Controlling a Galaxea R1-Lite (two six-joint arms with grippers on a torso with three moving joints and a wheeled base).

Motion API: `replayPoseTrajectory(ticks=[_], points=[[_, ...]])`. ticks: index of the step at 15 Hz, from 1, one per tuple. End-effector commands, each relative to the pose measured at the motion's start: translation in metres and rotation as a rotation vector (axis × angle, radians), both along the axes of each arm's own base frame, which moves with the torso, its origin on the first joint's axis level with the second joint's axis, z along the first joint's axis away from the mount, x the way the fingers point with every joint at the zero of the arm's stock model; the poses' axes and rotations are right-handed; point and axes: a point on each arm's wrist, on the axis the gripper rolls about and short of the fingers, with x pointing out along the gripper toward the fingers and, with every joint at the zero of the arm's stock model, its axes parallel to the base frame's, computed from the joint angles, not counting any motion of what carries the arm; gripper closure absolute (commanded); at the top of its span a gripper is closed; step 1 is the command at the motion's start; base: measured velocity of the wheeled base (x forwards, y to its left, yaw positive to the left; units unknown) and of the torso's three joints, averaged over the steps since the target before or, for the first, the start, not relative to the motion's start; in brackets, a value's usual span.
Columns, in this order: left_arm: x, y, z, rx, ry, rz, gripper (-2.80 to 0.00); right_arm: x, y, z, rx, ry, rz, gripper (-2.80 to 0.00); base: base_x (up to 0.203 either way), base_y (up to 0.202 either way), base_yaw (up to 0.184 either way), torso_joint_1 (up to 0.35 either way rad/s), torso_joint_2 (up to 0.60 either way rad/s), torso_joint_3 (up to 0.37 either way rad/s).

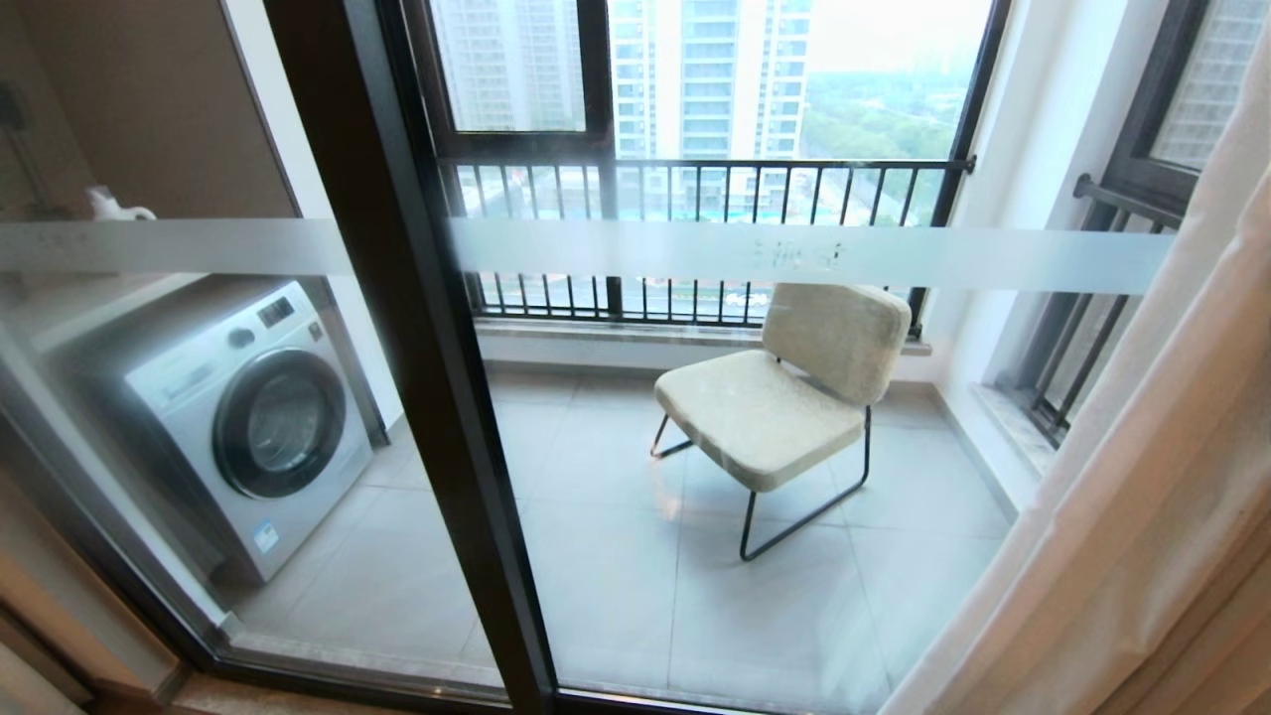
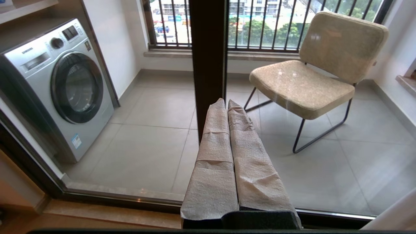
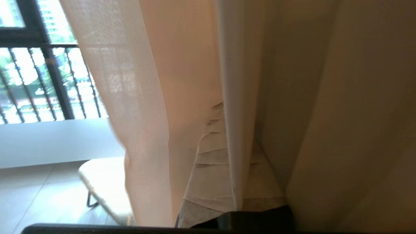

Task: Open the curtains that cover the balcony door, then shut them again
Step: Pull the inner curtains open on both sides

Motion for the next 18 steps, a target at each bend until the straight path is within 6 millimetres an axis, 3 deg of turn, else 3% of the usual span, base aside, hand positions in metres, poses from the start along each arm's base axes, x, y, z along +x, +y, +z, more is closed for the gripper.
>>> replayPoseTrajectory(ticks=[1, 12, 18], points=[[-0.0001, 0.0000, 0.0002, -0.001, -0.002, 0.001, 0.00, 0.0003, -0.0002, 0.0001, -0.001, -0.003, 0.000, 0.00, 0.000, -0.186, -0.002, 0.020, 0.00, 0.007], [-0.0001, 0.0000, 0.0000, 0.002, 0.000, -0.001, 0.00, -0.0013, 0.0005, 0.0011, -0.005, -0.007, 0.000, 0.00, 0.000, -0.190, -0.001, 0.002, 0.00, 0.001], [-0.0001, 0.0000, 0.0000, 0.002, 0.000, -0.001, 0.00, -0.0078, 0.0007, 0.0057, -0.011, -0.019, -0.011, 0.00, 0.000, -0.033, -0.001, 0.000, 0.00, 0.001]])
